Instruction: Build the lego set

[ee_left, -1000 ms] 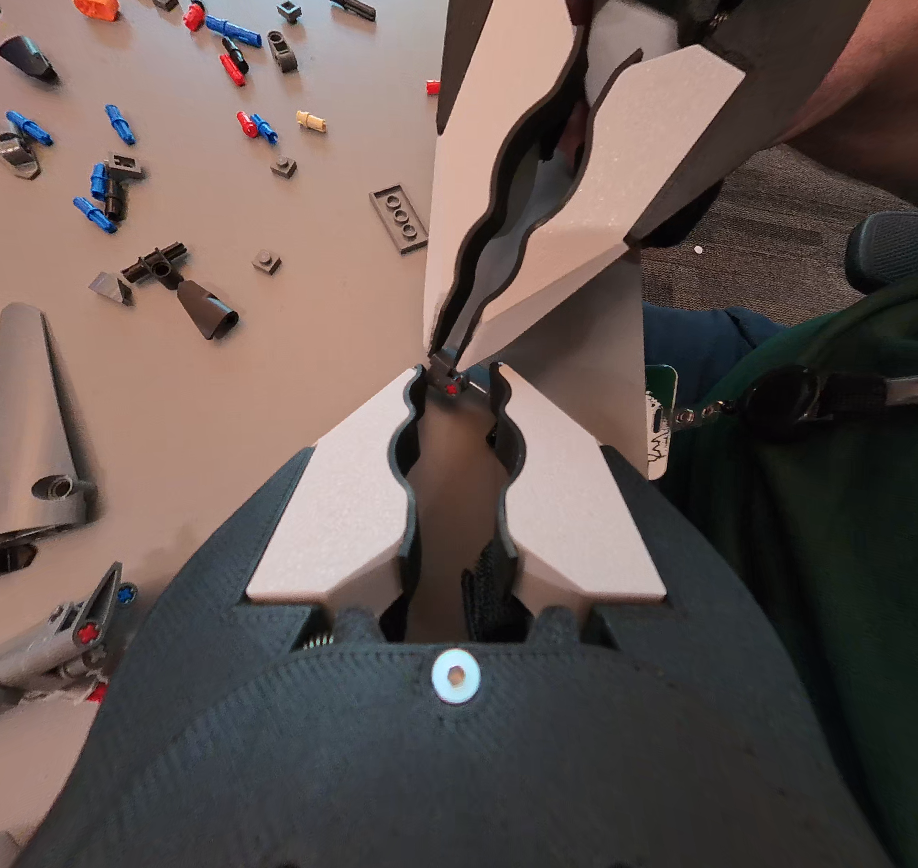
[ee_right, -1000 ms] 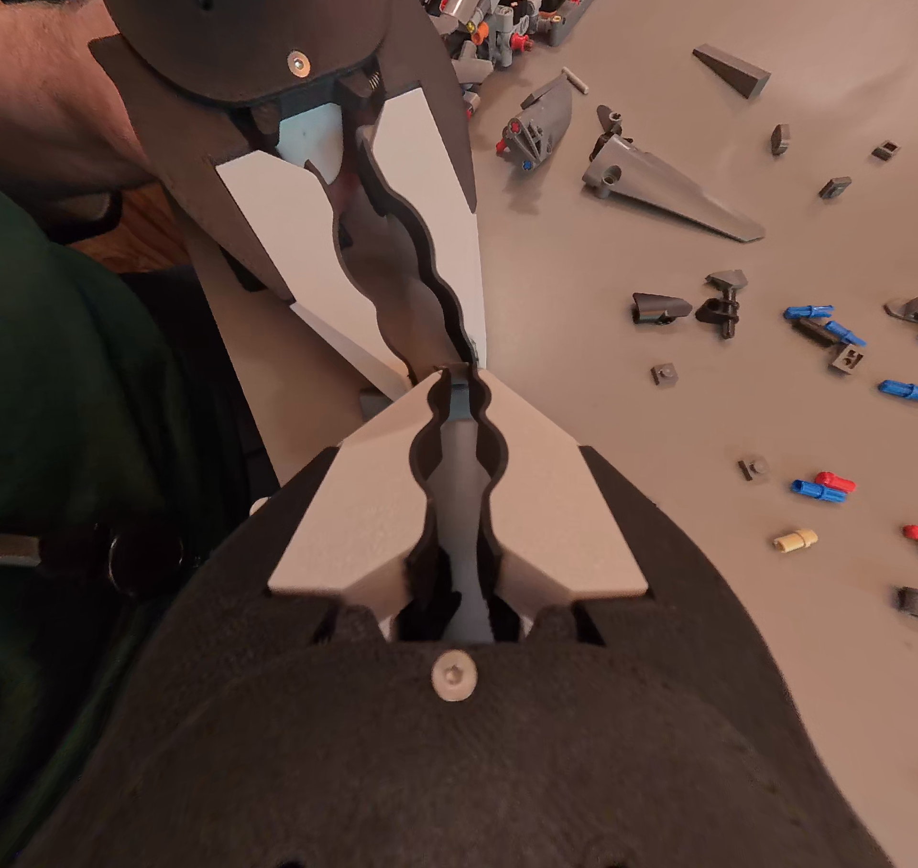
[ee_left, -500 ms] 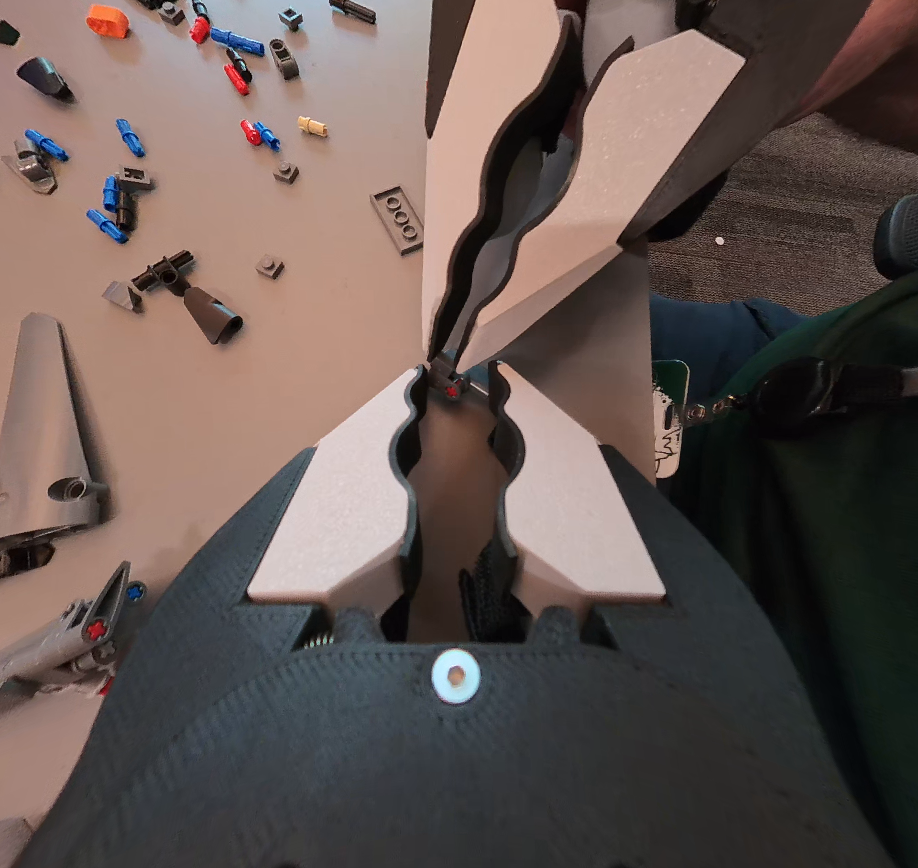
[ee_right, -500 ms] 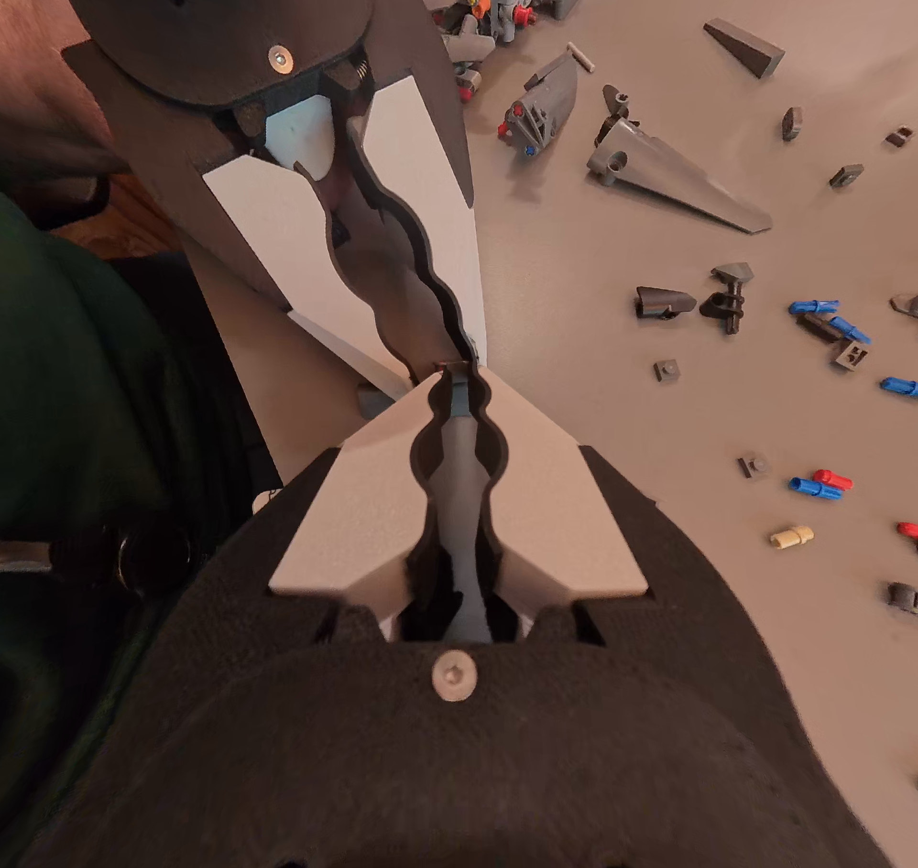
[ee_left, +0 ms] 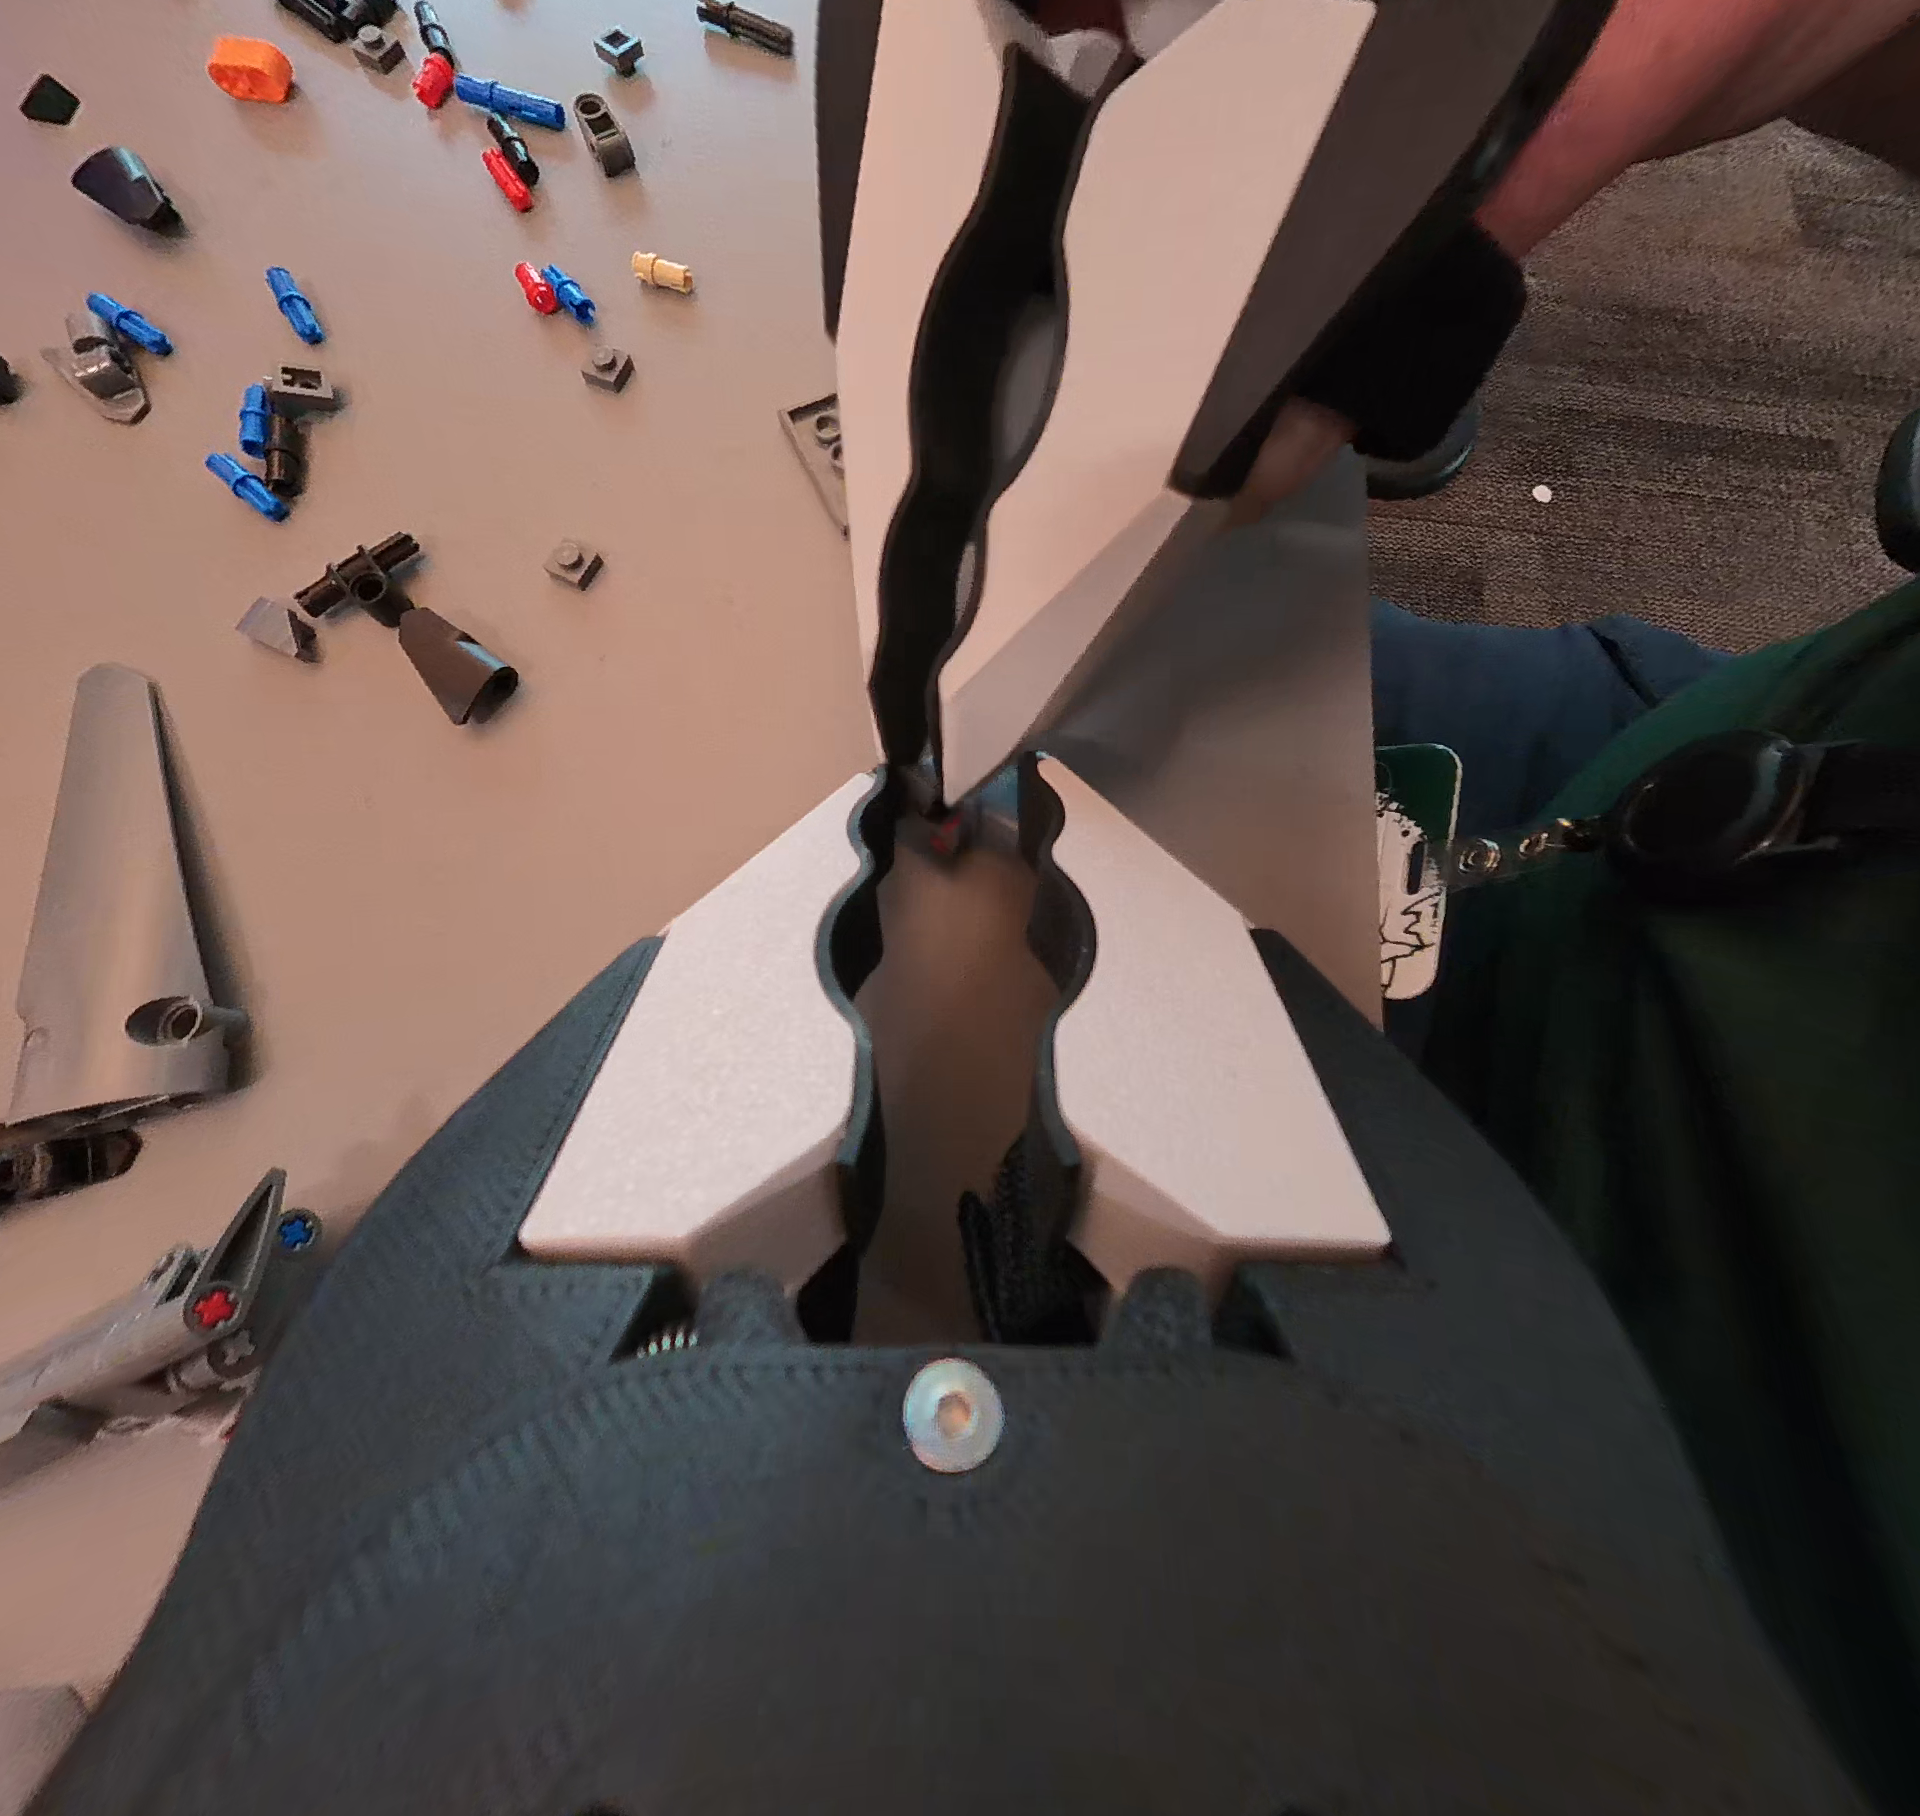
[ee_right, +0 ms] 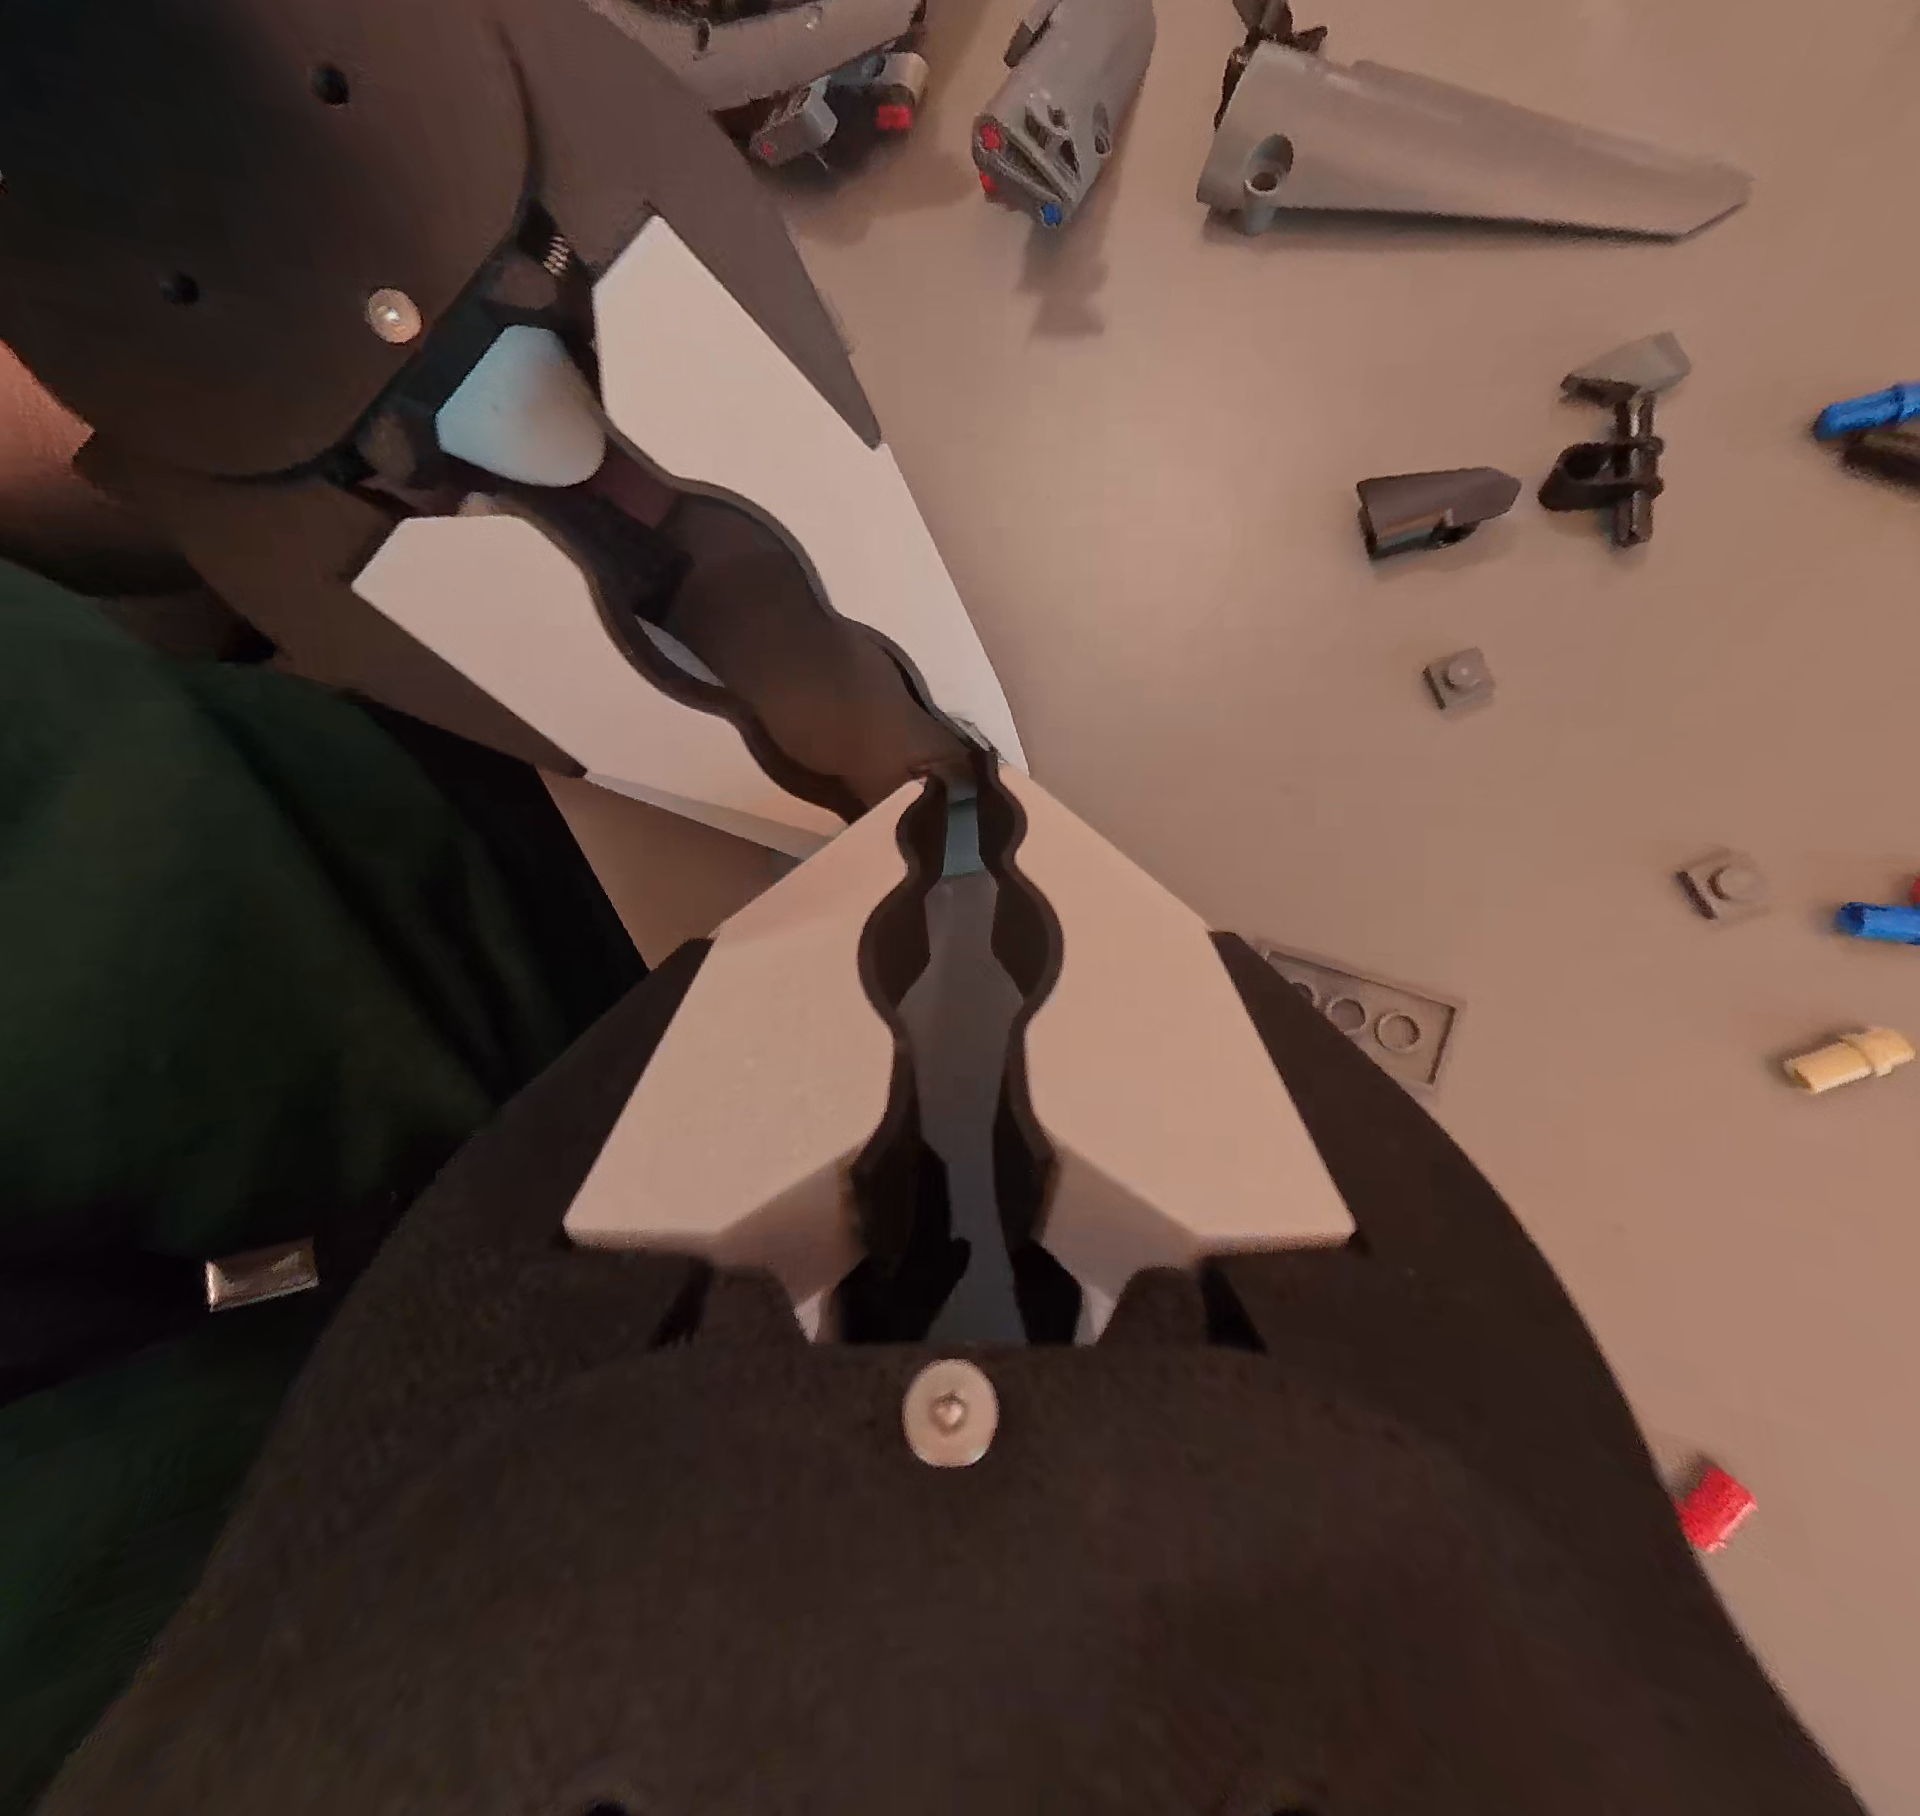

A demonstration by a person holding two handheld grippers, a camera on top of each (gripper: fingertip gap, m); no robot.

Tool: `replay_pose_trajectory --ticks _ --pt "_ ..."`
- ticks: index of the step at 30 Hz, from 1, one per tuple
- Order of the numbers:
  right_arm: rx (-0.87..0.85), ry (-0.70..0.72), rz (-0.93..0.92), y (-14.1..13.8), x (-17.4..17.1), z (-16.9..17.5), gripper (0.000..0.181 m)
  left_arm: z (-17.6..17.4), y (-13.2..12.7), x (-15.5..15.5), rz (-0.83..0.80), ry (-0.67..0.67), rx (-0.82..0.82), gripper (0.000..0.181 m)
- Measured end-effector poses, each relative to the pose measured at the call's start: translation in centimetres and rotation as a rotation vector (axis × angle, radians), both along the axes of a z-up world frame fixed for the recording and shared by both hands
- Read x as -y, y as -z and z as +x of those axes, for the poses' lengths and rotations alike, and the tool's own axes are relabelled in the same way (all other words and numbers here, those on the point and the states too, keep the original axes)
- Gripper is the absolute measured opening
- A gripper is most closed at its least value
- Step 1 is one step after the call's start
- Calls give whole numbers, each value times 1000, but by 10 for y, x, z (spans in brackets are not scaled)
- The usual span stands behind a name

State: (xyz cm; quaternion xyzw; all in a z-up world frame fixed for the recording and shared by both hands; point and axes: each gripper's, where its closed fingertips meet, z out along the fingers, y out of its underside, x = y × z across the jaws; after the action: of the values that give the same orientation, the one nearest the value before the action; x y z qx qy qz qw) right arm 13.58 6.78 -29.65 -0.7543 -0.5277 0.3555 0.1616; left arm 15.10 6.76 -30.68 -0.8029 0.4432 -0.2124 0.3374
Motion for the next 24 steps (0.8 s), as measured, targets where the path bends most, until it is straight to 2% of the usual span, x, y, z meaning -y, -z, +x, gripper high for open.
replay_pose_trajectory --ticks 8,11,14,20,24 --pt "109 -37 -42 4 1 1 5 0 0 -1 5 -4 -5 21" --pt "98 -30 -50 4 1 0 5 -1 0 -1 11 -7 -10 22" --pt "91 -16 -39 4 1 -2 5 -8 0 -4 31 -43 -28 36" --pt "90 -9 -19 4 1 -7 5 -17 1 6 -17 -81 -56 39" --pt "88 -1 -33 5 2 -9 5 -18 1 5 7 -101 -38 33"
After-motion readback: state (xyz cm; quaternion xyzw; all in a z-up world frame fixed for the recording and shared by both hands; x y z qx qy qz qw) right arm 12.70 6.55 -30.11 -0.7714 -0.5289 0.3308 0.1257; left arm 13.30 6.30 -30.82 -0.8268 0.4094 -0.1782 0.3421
